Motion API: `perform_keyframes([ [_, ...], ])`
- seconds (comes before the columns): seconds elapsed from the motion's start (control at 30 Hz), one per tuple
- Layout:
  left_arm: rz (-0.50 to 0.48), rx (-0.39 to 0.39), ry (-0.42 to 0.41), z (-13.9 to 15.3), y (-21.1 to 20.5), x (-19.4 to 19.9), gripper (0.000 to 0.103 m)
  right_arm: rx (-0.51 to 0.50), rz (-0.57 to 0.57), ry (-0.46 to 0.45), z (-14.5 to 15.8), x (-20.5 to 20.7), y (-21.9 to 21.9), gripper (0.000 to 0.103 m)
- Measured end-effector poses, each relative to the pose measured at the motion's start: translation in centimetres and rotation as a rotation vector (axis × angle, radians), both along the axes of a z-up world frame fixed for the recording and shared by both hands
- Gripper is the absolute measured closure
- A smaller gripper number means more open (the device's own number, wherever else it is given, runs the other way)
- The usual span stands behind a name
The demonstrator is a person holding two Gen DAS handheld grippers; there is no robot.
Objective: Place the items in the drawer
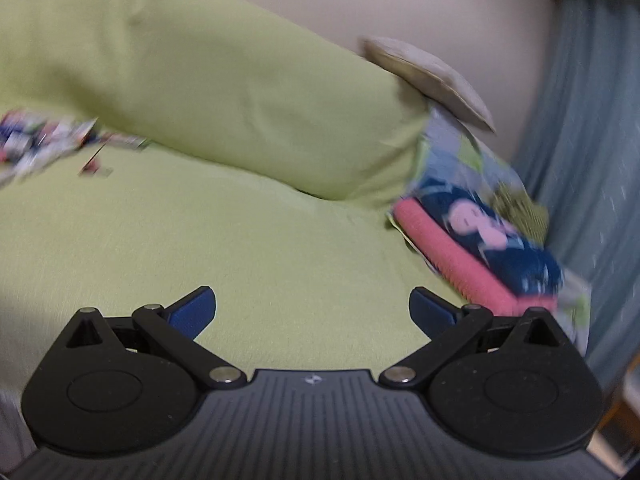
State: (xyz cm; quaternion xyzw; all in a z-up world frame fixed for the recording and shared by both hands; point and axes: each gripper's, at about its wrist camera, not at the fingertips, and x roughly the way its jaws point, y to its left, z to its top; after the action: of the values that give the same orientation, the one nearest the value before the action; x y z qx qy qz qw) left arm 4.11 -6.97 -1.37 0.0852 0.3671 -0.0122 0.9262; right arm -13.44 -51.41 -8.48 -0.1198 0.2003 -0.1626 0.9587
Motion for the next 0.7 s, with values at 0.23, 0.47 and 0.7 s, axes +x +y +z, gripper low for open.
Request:
perform_keyframes([
  [0.23, 0.033, -0.009, 0.017, -0.4, 1.2, 0.1, 0.003, 0.192, 0.027, -0.003, 0.5, -1.0, 4.4, 0.001],
  [0.47, 0.054, -0.024, 0.038, -1.1, 2.9, 0.1, 0.003, 0.376, 0.098, 0.041, 1.2, -1.5, 11.8, 0.001],
  [0.7, 0.069, -0.052, 0.045, -1.3, 4.2, -0.1, 0.003, 0.527, 0.193, 0.108, 1.2, -1.1, 16.4, 0.001],
])
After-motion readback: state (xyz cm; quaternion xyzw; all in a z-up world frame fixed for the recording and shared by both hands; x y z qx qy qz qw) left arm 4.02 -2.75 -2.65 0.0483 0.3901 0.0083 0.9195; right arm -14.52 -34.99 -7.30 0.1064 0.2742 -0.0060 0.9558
